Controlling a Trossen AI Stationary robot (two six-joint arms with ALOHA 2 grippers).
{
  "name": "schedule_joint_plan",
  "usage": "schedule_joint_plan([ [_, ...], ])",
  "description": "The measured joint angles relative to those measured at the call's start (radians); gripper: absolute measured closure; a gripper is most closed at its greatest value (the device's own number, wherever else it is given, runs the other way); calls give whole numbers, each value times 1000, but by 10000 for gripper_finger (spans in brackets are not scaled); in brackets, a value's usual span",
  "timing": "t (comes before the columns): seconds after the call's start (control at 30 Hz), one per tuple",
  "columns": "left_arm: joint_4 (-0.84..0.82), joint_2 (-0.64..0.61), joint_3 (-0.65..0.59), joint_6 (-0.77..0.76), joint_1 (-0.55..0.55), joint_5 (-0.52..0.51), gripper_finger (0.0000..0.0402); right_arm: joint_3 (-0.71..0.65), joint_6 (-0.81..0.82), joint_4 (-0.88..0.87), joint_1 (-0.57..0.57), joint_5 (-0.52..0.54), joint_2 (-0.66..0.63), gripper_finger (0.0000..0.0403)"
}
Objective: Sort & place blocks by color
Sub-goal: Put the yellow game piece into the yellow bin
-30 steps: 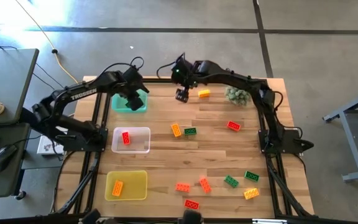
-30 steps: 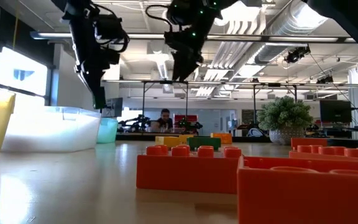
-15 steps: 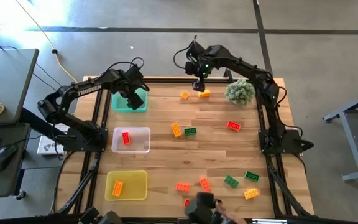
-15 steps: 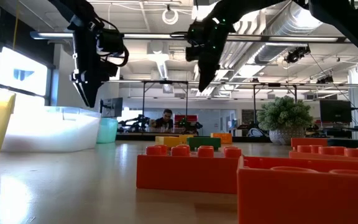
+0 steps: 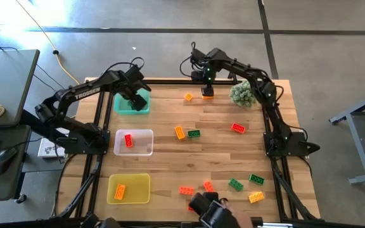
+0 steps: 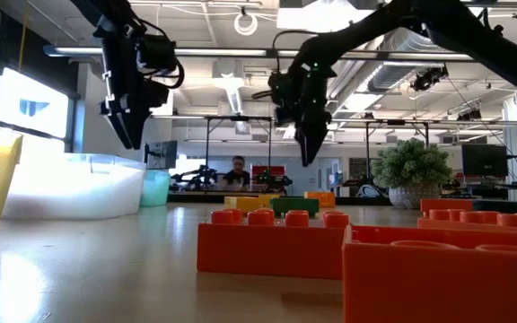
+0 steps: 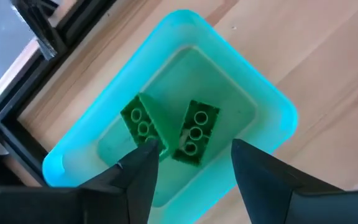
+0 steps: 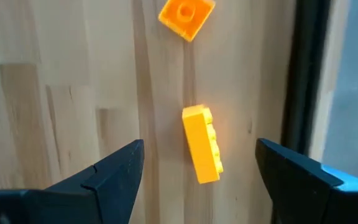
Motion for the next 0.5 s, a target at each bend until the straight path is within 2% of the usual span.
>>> schedule_joint_plan([
  [0.17,-4,-66,18,-40,0,80,212,0,1,1,5,90,60,108],
  [0.37,-4,-149,103,-57,-3,214,212,-1,29,1,5,138,124,108],
  [0.5,-4,-199,158,-56,-3,224,212,-1,69,4,5,166,142,108],
])
